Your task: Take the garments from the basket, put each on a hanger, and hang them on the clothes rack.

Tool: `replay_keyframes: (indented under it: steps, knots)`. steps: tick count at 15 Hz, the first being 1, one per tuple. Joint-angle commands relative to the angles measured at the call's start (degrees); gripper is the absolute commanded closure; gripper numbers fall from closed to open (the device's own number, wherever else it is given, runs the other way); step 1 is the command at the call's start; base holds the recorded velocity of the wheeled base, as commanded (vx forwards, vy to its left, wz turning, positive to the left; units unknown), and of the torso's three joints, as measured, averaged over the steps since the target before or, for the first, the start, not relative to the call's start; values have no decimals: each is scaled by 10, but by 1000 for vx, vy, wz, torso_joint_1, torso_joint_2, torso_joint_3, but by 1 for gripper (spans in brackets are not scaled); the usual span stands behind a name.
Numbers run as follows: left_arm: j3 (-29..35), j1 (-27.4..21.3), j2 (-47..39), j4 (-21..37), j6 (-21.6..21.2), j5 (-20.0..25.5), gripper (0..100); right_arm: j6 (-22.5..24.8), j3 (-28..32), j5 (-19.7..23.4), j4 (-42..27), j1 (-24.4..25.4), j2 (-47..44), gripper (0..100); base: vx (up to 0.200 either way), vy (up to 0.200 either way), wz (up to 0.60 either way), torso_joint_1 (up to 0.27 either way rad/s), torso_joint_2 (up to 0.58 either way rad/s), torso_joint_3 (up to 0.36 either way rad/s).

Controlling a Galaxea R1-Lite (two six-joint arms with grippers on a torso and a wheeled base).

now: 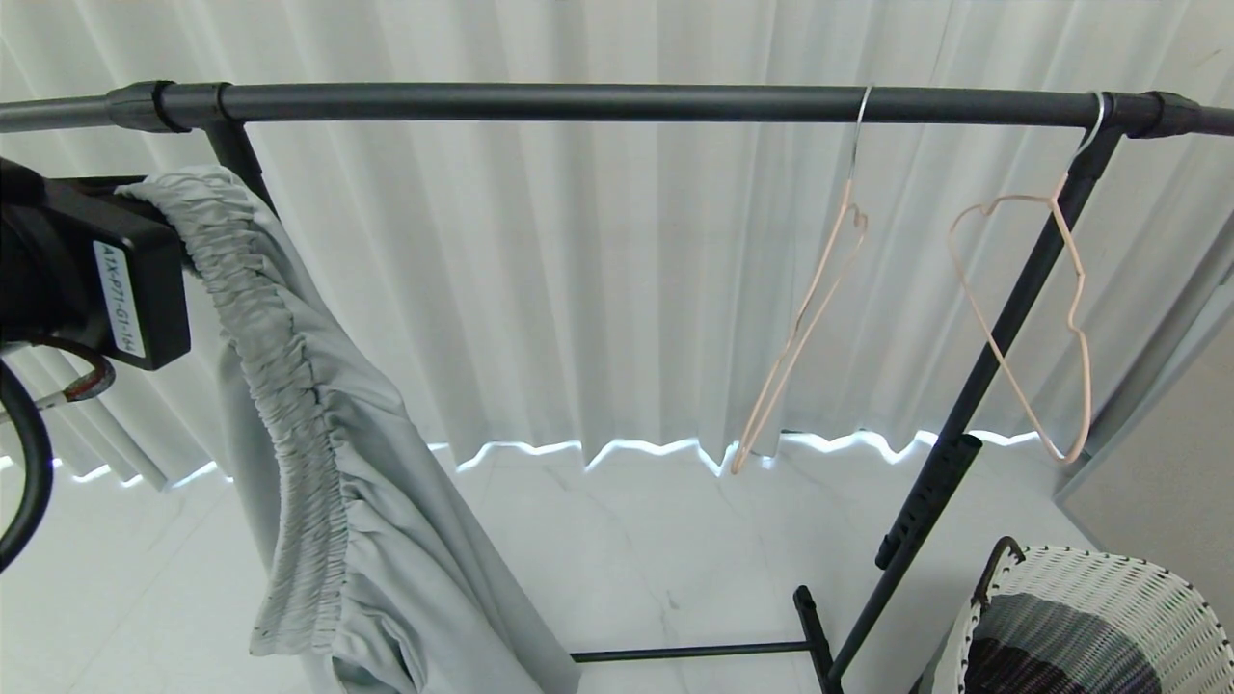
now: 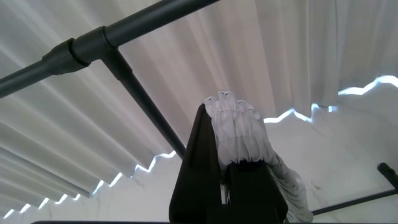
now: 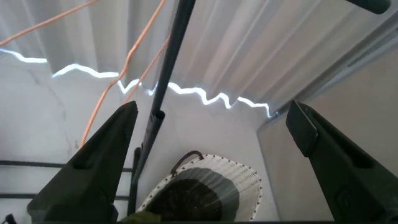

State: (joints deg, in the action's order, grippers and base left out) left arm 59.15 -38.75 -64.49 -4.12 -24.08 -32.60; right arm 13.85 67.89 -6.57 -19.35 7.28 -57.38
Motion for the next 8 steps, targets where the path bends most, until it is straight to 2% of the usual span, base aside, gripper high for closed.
replay_keyframes:
  steps: [1,3,5,8]
  knots:
    - [0,0,1,-1,0,0,100,-22,15,1,25,8,-52,0,0,0,0,0,0,0]
    - [0,0,2,-1,0,0,100,-93,68,-2,31,49,-102,0,0,0,0,0,0,0]
    - [0,-1,2,-1,0,0,100,-144,124,-4,-3,75,-149,0,0,0,0,0,0,0]
    - [-3,-1,2,-1,1,1,100,-161,148,-31,-44,79,-193,0,0,0,0,0,0,0]
